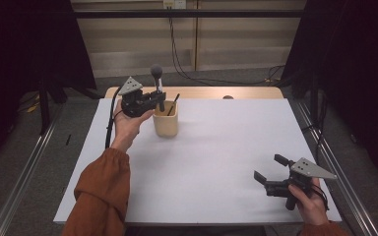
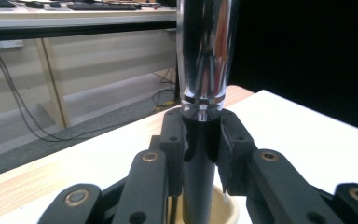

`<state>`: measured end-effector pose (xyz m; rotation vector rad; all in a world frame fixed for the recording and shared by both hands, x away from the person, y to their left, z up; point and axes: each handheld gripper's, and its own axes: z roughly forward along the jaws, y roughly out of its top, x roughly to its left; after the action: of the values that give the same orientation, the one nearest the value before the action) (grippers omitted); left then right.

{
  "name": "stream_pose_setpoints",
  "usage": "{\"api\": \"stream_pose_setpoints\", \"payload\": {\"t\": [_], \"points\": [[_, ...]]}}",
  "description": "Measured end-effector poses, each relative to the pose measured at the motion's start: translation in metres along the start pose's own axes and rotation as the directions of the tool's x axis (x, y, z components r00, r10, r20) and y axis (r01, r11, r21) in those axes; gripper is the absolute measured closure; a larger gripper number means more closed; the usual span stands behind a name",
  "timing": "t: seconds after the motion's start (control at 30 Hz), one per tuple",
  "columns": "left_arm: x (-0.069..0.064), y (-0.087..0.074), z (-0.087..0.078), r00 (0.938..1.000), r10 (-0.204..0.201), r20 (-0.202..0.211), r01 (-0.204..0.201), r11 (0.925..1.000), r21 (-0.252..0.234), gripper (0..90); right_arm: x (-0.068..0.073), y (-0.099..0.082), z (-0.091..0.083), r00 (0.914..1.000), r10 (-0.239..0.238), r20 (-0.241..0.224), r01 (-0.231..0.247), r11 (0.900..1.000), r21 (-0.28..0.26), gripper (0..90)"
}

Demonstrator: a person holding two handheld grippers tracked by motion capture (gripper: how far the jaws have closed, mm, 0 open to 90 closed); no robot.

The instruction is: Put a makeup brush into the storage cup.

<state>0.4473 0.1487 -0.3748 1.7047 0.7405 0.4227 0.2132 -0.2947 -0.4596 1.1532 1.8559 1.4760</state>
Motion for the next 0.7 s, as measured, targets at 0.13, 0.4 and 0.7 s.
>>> {"api": "stream_pose_setpoints", "payload": {"t": [0.13,0.4,0.7], "points": [[0.002,-0.004,0.002,1.0000,-0.002,-0.004,0.002,0.9999,0.015,74.8,0.000,0.000,0.000,1.0000,0.002,-0.003,-0.002,1.0000,0.001,0.0],[0.006,-0.011,0.005,0.9999,0.009,-0.010,-0.008,0.9991,0.041,74.7,0.001,-0.001,0.001,0.9999,-0.008,-0.009,0.008,1.0000,0.004,0.0],[0.007,-0.022,0.010,0.9999,-0.010,-0.010,0.011,0.9986,0.053,74.7,0.000,-0.002,0.001,0.9999,-0.009,-0.011,0.009,0.9999,0.010,0.0]]}}
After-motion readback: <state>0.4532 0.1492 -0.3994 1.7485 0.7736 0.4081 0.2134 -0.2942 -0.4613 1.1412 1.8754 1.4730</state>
